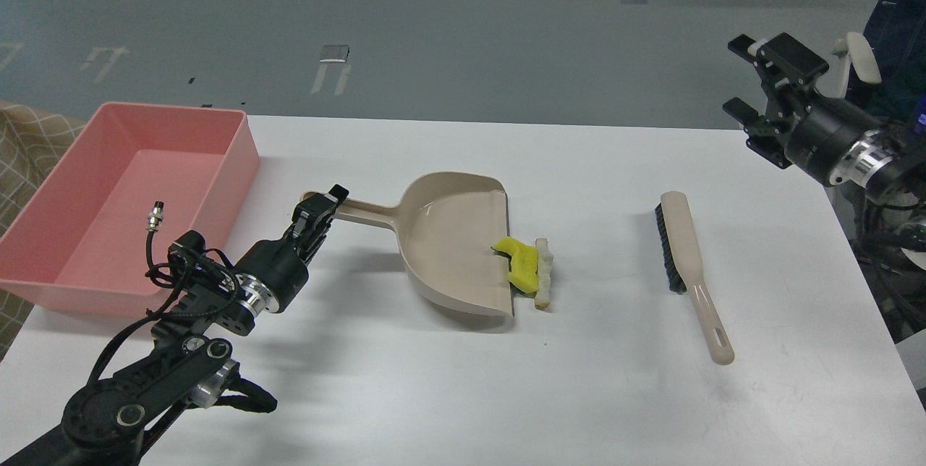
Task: Sweep and dump garbage into bin
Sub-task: 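Lower the right gripper toward the wooden brush handle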
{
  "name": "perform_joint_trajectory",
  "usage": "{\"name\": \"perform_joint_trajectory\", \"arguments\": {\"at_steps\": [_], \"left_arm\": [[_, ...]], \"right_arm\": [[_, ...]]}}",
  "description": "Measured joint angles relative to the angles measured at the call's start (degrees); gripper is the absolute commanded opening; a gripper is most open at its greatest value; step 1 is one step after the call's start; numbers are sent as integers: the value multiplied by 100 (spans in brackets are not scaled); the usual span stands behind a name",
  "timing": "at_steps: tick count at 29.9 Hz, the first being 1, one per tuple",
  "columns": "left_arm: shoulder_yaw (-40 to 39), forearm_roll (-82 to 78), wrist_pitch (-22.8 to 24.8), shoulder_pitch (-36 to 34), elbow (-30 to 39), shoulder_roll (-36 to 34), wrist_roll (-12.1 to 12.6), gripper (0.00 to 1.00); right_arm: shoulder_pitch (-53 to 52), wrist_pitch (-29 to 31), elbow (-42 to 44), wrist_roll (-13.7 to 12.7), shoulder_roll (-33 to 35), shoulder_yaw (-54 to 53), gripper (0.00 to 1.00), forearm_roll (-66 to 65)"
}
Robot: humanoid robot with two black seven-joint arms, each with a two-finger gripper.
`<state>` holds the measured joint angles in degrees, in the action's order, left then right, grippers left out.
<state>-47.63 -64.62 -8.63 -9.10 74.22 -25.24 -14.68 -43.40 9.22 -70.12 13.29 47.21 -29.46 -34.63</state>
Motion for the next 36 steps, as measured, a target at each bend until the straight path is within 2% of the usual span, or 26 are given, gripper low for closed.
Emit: {"name": "perform_joint_trajectory", "arguments": {"at_steps": [6, 11, 15, 19, 25, 36], "left_arm": [[0, -16, 9, 20, 3, 4, -26, 0], [0, -32, 11, 22, 4, 3, -31, 0], [0, -48, 11, 21, 28, 2, -31, 0], [0, -50, 11, 15, 76, 11, -31, 0], [0, -51, 11, 61, 95, 58, -30, 0], [0, -51, 16, 93, 145, 37, -94, 0]], "right_arm": [[60, 51, -982, -127, 1189, 781, 100, -881], [81, 99, -1593, -139, 1902, 1307, 100, -1510], [85, 311, -1920, -183, 2219, 1585, 100, -1754], [95, 414, -2052, -262, 2290, 1751, 100, -2008], [101, 591, -2070, -522, 2228, 1965, 100, -2165], [106, 687, -2042, -792, 1604, 2101, 100, -2503]]}}
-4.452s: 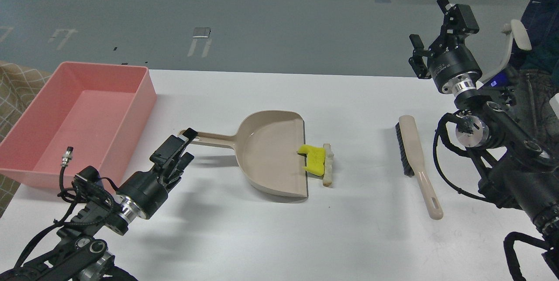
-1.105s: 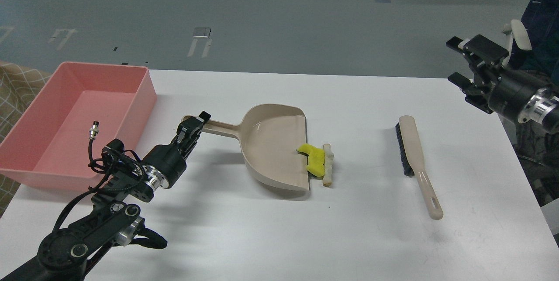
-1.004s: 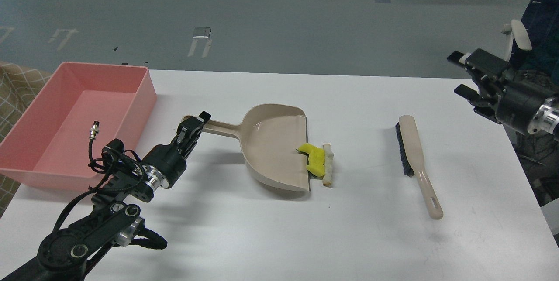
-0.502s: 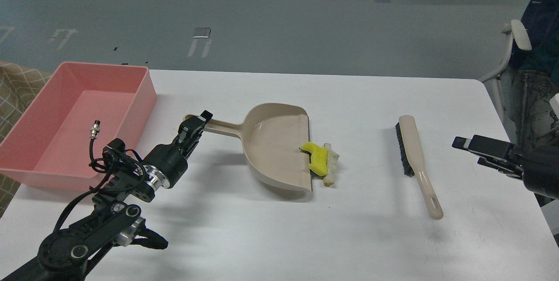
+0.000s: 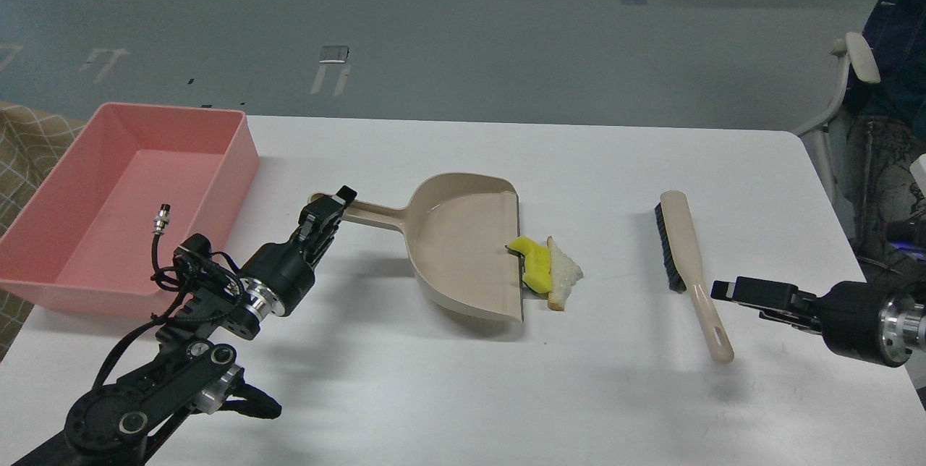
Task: Sweep and dump garbage into bin
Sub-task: 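Lower the right gripper toward the wooden brush handle, then grasp the wooden brush handle with the right gripper and lift it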
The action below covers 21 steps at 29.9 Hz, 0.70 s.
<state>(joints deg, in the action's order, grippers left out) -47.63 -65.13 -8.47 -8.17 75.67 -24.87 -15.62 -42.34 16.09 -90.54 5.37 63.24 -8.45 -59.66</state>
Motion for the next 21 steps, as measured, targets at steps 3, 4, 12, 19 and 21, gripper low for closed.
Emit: {"name": "perform_joint_trajectory", "arguments": {"at_steps": [3, 4, 12, 19, 21], "left_arm": [[0, 0, 3, 0, 0, -15, -8, 0], [0, 0, 3, 0, 0, -16, -9, 0], [0, -117, 3, 17, 0, -40, -11, 0], [203, -487, 0, 9, -25, -84, -17, 0], [238, -498, 0, 6, -26, -87, -17, 0]], "right_arm": [[-2, 0, 8, -79, -96, 55, 100, -92], [-2, 0, 9, -96, -113, 74, 99, -138], [3, 0, 17, -193, -238, 111, 95, -248], [-14, 0, 20, -232, -296, 109, 95, -248], [-11, 0, 21, -249, -326, 107, 92, -248]]}}
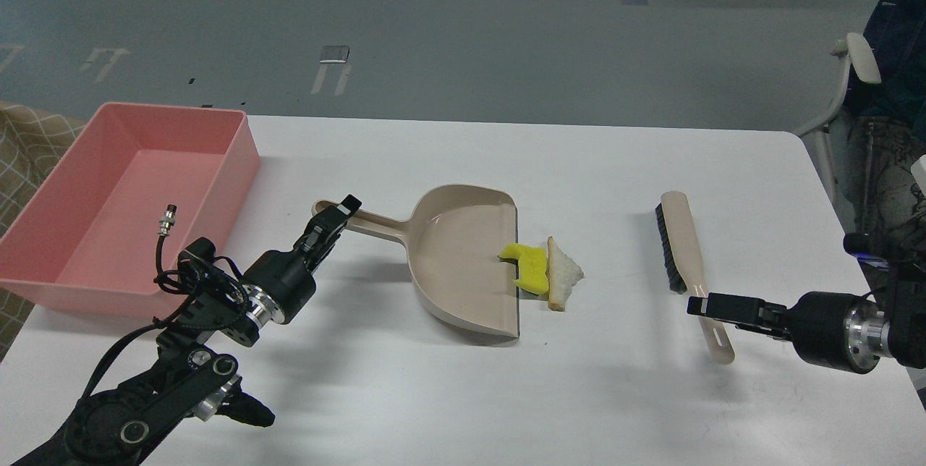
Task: Sweep and dump garbage into bin
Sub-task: 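Grasp the wooden brush handle with the right gripper and lift it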
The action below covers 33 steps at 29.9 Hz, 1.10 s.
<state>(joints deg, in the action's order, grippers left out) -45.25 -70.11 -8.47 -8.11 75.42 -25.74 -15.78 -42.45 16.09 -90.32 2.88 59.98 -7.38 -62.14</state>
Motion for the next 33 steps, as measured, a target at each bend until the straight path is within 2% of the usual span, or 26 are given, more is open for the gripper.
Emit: {"name": "perform_joint_trajectory", "arguments": {"at_steps": [2, 3, 7, 15, 23, 26, 31, 33], "left_arm": [[12, -8, 1, -1, 0, 0, 0, 0], [14, -10, 1, 0, 0, 0, 0, 0], [17, -10, 1, 10, -1, -1, 2, 0], [17, -11, -5, 25, 1, 7, -27, 0], [13, -3, -6, 26, 8, 1, -40, 0], [13, -3, -6, 26, 8, 2, -51, 0], [13, -3, -6, 27, 8, 7, -74, 0], [13, -2, -6, 28, 8, 8, -78, 0]], "right_arm": [[11, 0, 0, -20, -29, -1, 84, 0], [15, 0, 0, -30, -40, -1, 76, 0], [18, 0, 0, -49, -97, -1, 65, -1], [28, -1, 6, -138, -167, 8, 59, -8], [37, -5, 6, -234, -197, 8, 59, -10], [42, -5, 6, -247, -197, 8, 55, -10], [39, -5, 4, -276, -197, 8, 34, -10], [37, -2, -5, -285, -197, 8, 20, -9]]}}
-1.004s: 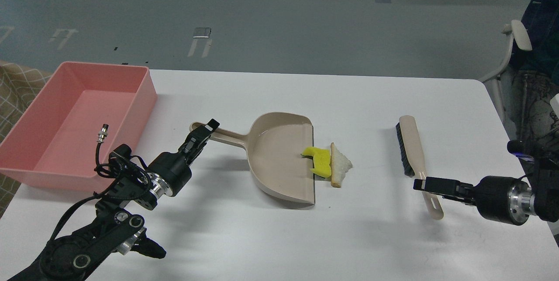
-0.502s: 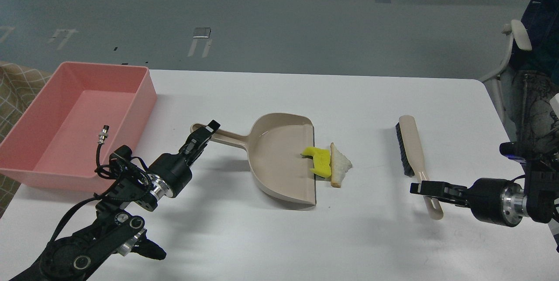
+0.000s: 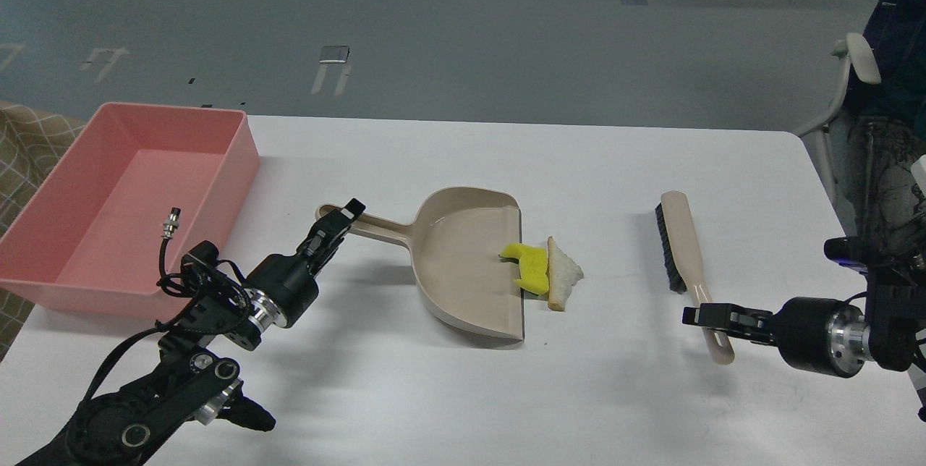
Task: Sweep and dump garbage into bin
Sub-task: 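Grasp the wooden brush handle with the right gripper and lift it, then sweep the sponge and paper scrap into the dustpan with the brush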
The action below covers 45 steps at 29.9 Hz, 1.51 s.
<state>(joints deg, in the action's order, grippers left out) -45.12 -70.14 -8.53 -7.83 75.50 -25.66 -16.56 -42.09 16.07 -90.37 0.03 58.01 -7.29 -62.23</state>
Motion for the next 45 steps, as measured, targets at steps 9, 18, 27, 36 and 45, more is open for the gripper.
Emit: {"name": "perform_joint_trajectory", "arguments": {"at_steps": [9, 18, 27, 36, 45], "left_arm": [[-4, 0, 0, -9, 0, 0, -1, 0], [3, -4, 1, -21, 0, -61, -4, 0], [5, -8, 1, 4, -6, -265, -59, 0], [5, -9, -10, 9, -9, -256, -66, 0], [3, -22, -11, 8, -1, -244, -66, 0]], "right_arm": [[-31, 1, -31, -256, 0, 0, 0, 8], [-131, 8, -407, -290, 58, -25, 0, 16], [-3, 18, -715, -375, 57, -2, 0, 18], [112, 112, -701, -365, -183, -14, 0, 22], [84, 279, -623, -317, -746, 6, 0, 78]]}}
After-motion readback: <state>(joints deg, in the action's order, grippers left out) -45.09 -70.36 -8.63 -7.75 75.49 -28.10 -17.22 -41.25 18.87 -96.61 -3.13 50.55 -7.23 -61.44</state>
